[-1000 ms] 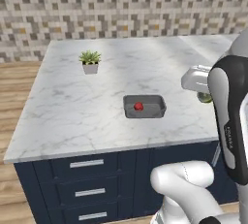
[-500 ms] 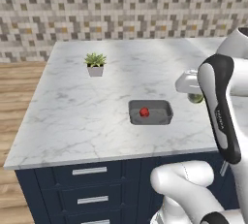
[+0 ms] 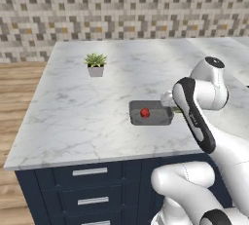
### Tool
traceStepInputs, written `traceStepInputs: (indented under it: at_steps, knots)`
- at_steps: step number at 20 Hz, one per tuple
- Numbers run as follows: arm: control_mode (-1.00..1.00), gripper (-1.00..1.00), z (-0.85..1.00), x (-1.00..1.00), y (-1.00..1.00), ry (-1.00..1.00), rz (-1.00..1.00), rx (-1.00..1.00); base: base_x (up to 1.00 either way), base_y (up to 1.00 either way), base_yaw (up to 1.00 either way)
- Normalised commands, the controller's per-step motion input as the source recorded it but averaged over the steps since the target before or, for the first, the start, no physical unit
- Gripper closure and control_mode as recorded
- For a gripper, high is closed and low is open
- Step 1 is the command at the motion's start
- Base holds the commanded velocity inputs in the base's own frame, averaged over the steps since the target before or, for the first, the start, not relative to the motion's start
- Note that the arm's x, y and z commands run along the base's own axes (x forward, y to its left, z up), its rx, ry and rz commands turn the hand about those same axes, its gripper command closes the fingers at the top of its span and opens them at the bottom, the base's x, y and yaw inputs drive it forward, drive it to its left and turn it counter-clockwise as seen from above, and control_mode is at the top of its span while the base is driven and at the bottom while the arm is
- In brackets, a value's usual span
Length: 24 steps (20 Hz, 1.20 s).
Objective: Take the bell pepper and lemon wedge out of the freezer and place them in the tupperware container on the counter. Then put the tupperware containing the vegetables back in the freezer.
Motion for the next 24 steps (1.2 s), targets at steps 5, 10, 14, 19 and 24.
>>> traceStepInputs:
  at_steps: [5,10,14,19,24]
  knots:
    - [-1.0,1.0,-0.47,0.64,0.0,-0.03,0.01,-0.04,0.0,0.0,0.0]
    - [-1.0,1.0,-0.28,0.69,-0.04,-0.01,0.0,0.0,0.0,0.0,0.0]
    - [-1.0,1.0,-0.22,0.63,-0.11,0.0,0.0,0.0,0.0,0.0,0.0]
    - [-1.0,1.0,-0.24,0.41,-0.14,0.0,0.0,0.0,0.0,0.0,0.0]
    - [-1.0,1.0,-0.43,0.28,-0.01,0.0,0.0,0.0,0.0,0.0,0.0]
